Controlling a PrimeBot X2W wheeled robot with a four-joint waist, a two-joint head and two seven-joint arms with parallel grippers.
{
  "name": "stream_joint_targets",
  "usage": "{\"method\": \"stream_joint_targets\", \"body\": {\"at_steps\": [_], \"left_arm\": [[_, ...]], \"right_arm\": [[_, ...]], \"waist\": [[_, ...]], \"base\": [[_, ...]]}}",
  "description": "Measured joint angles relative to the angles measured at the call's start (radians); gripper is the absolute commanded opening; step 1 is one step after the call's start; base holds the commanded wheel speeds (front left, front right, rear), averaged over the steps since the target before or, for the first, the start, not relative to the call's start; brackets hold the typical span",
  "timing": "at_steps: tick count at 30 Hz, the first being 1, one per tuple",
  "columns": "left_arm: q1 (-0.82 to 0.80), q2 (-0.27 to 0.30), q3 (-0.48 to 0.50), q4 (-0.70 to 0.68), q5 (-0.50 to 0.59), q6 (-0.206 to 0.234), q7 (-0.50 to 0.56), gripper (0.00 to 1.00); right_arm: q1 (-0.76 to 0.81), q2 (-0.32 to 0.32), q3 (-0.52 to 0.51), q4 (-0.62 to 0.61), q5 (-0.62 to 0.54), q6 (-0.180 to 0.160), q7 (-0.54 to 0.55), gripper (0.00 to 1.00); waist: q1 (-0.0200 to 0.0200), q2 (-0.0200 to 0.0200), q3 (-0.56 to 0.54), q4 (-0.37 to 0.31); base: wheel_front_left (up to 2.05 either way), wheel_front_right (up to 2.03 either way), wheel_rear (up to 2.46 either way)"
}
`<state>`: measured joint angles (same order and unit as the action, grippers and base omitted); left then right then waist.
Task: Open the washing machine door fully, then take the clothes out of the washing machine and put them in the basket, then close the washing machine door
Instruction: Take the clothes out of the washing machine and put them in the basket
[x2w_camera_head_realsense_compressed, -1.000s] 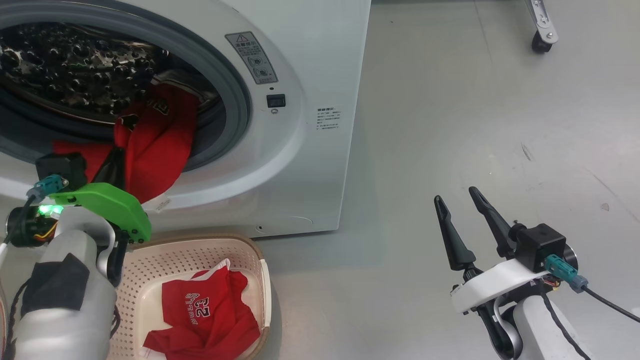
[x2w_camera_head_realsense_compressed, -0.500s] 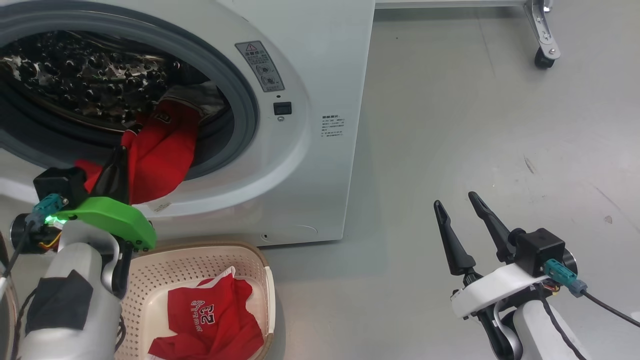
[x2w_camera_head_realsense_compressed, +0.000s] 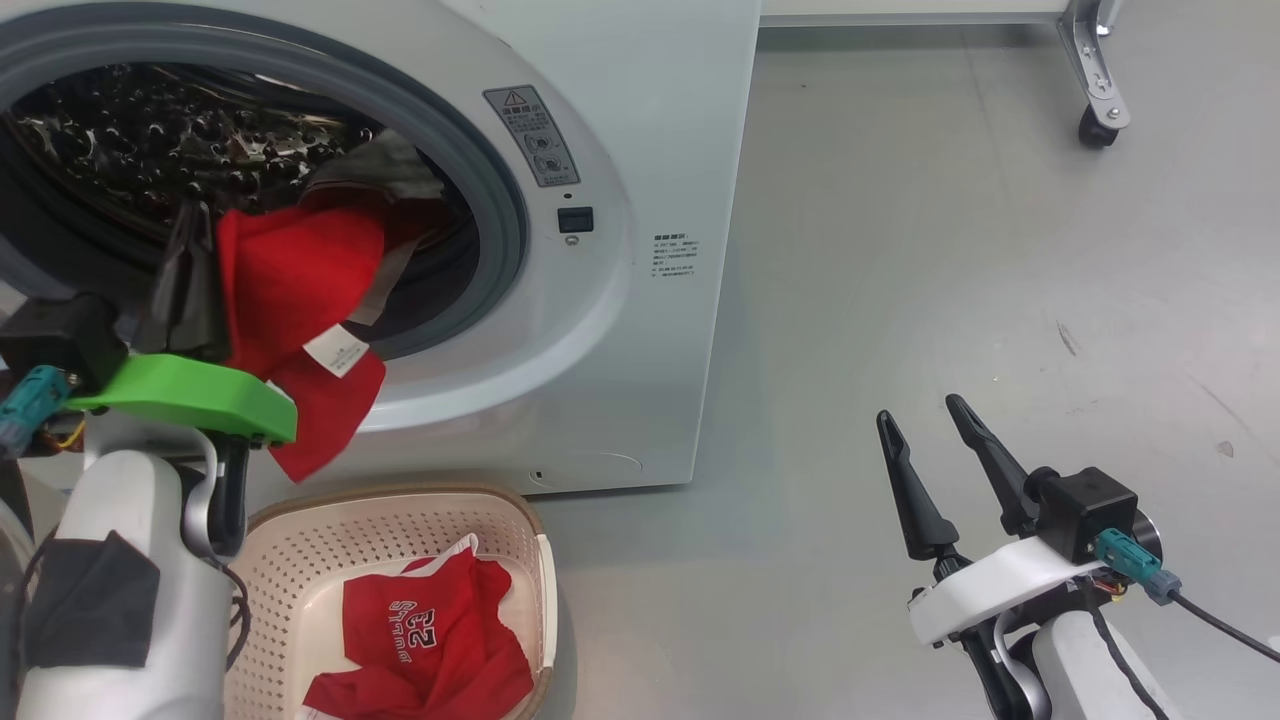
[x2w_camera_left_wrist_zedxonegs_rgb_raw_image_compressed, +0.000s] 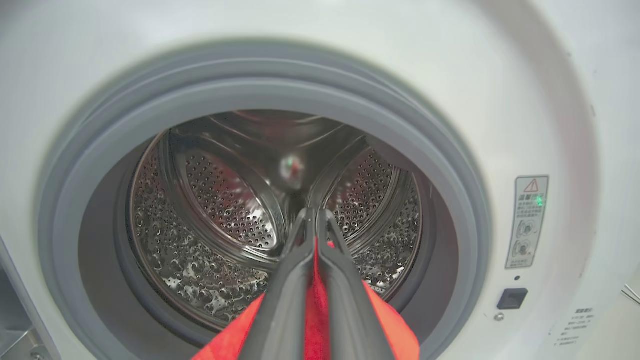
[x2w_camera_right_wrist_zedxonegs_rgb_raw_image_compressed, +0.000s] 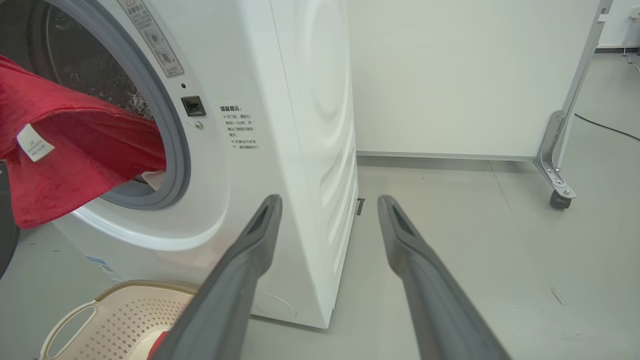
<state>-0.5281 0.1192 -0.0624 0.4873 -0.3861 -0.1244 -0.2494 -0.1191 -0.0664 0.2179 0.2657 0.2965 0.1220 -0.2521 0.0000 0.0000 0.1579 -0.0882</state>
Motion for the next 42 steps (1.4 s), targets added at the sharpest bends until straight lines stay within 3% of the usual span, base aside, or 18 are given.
{"method": "stream_joint_targets", "body": {"at_steps": [28, 42], "left_arm": [[0.100, -0.043, 0.145, -0.498, 0.069, 0.009, -0.005, 0.00], [0.250, -0.062, 0.086, -0.399, 0.071, 0.014, -0.008, 0.00]], "right_arm": [[0.004, 0.000, 0.002, -0.009, 0.000, 0.000, 0.000, 1.00], [0.005, -0.001, 0.010, -0.011, 0.000, 0.000, 0.000, 1.00]], "waist": [[0.0000, 0.0000, 0.008, 0.011], [0.0000, 0.0000, 0.016, 0.012]], "base": [[0.00, 0.00, 0.00], [0.00, 0.00, 0.00]]}}
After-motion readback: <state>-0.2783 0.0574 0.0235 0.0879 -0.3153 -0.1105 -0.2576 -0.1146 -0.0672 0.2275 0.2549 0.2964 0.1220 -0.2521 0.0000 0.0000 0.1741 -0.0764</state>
